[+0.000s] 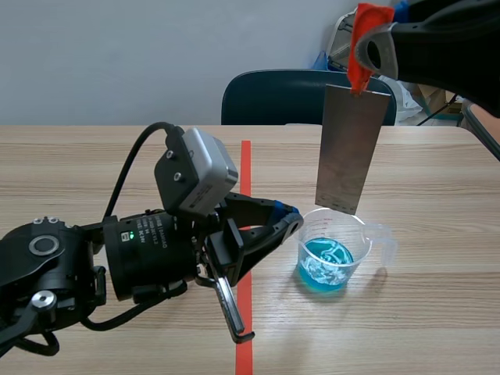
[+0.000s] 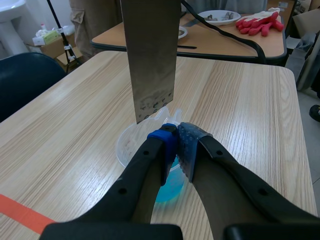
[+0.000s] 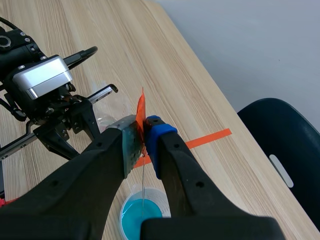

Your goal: Do the redox reaction experiment

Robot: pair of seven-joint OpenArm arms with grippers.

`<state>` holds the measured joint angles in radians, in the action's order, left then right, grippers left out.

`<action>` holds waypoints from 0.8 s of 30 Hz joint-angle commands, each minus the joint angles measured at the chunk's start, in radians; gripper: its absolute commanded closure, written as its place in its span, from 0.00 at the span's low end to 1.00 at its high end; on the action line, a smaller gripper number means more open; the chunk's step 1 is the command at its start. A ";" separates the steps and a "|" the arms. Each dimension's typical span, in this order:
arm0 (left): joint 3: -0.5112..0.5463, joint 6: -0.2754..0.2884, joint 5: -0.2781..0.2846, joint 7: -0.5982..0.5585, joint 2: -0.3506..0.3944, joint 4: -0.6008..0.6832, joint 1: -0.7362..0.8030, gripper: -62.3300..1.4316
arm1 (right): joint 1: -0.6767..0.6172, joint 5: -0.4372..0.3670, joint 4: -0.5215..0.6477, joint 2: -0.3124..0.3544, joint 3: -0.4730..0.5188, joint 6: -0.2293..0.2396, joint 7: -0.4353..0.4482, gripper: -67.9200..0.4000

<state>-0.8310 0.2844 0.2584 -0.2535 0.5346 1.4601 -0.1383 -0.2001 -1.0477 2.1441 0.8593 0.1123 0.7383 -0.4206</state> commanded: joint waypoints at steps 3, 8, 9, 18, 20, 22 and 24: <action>-0.001 -0.002 0.010 -0.006 -0.005 0.005 0.006 0.95 | 0.009 -0.012 0.010 0.010 0.014 0.007 0.016 0.98; -0.001 -0.002 0.010 -0.006 -0.005 0.005 0.006 0.95 | 0.009 -0.012 0.010 0.010 0.014 0.007 0.016 0.98; -0.001 -0.002 0.010 -0.006 -0.005 0.005 0.006 0.95 | 0.009 -0.012 0.010 0.010 0.014 0.007 0.016 0.98; -0.001 -0.002 0.010 -0.007 -0.005 0.005 0.006 0.95 | 0.009 -0.012 0.010 0.010 0.014 0.007 0.016 0.98; -0.001 -0.002 0.010 -0.007 -0.004 0.005 0.006 0.95 | 0.009 -0.012 0.010 0.010 0.014 0.007 0.016 0.98; -0.001 -0.002 0.010 -0.011 0.001 0.005 0.006 0.95 | 0.009 -0.012 0.010 0.010 0.014 0.007 0.016 0.98; 0.002 -0.002 0.010 -0.011 0.006 0.005 0.006 0.95 | 0.009 -0.012 0.010 0.010 0.014 0.007 0.016 0.98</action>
<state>-0.8310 0.2848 0.2584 -0.2535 0.5354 1.4601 -0.1383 -0.2001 -1.0477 2.1441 0.8593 0.1123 0.7383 -0.4206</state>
